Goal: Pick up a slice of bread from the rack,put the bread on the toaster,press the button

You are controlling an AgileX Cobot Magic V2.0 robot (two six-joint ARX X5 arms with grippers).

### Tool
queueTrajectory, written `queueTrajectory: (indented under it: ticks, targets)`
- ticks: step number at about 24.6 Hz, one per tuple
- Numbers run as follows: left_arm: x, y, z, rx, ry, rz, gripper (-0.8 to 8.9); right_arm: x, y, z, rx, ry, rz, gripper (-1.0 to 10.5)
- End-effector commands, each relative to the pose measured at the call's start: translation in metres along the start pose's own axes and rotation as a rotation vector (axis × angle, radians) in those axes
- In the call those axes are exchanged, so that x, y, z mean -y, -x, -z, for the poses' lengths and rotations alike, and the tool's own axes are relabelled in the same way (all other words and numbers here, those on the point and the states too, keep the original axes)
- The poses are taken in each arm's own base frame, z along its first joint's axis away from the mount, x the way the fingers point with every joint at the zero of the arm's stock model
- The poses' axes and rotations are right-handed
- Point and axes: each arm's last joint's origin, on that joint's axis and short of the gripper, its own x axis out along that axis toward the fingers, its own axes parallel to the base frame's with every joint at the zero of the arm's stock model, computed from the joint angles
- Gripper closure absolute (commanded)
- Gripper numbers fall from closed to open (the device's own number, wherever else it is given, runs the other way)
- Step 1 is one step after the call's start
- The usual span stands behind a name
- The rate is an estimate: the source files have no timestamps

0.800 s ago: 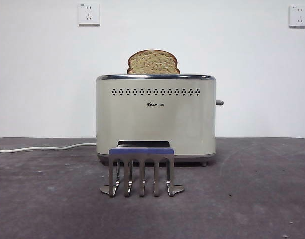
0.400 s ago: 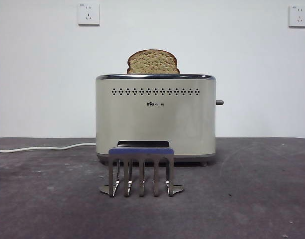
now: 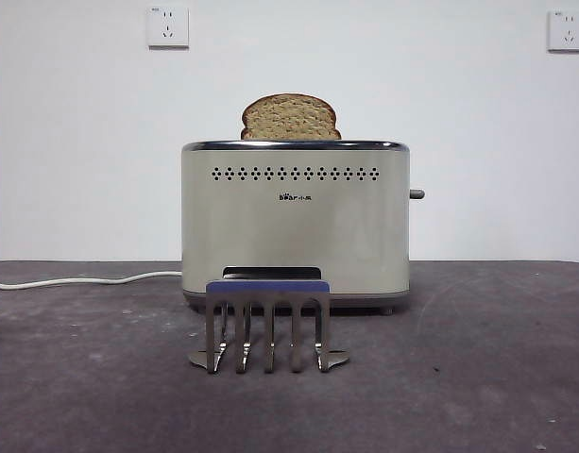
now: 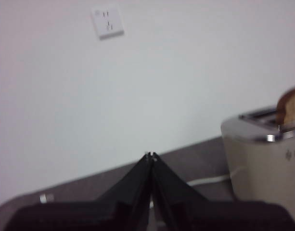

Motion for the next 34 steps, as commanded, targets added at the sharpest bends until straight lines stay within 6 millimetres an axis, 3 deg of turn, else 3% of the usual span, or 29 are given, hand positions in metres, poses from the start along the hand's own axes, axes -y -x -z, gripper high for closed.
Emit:
queueTrajectory:
  ticks: [1,6,13,20,25,34]
  targets:
    - [0.003,0.003,0.018,-0.012,0.014,-0.019,8.16,0.001,-0.002,0.001,-0.003,0.008,0.001,9.5]
    - [0.008,0.007,0.044,-0.041,0.027,-0.039,8.16,0.001,-0.002,0.001,-0.004,0.007,0.001,9.5]
    - [0.013,0.007,0.066,-0.102,0.032,-0.025,8.16,0.001,-0.002,0.001,-0.003,0.008,0.001,9.5]
    - [0.016,0.009,0.080,-0.252,0.052,0.010,8.16,0.001,-0.002,0.001,-0.003,0.007,0.001,9.5]
    - [0.019,0.013,0.090,-0.368,0.168,0.029,8.16,0.001,-0.002,0.001,-0.003,0.008,0.001,9.5]
    - [0.019,0.013,0.090,-0.362,0.170,0.033,8.16,0.001,-0.002,0.001,-0.003,0.008,0.001,9.5]
